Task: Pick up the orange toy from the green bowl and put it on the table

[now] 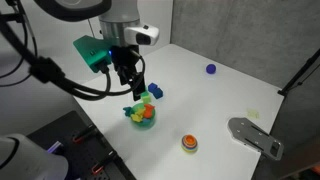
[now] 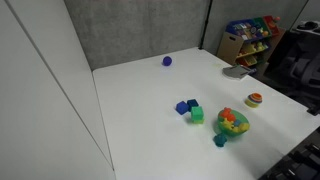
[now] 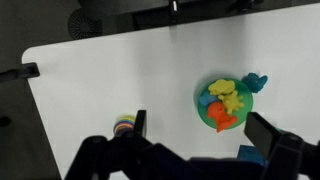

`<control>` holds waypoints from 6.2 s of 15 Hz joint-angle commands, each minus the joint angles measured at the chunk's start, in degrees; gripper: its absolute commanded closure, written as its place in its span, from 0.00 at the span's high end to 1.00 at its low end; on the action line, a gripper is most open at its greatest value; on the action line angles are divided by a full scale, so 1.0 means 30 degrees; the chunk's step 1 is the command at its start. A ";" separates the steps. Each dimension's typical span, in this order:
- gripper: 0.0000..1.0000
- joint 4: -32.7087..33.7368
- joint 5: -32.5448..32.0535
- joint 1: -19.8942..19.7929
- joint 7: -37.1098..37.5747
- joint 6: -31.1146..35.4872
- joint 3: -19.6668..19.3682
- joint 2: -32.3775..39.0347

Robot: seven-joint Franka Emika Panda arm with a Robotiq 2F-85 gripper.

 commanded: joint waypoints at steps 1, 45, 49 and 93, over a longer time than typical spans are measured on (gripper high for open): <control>1.00 0.0027 0.0005 -0.0005 -0.0006 -0.0033 0.0003 0.0005; 1.00 0.4165 0.0089 0.2999 -0.0323 1.3602 0.2183 1.8716; 1.00 0.4105 -0.0487 0.3424 -0.0522 1.5130 0.2000 1.9563; 0.66 0.4469 -0.0162 0.2687 -0.0119 1.6594 0.0590 1.5573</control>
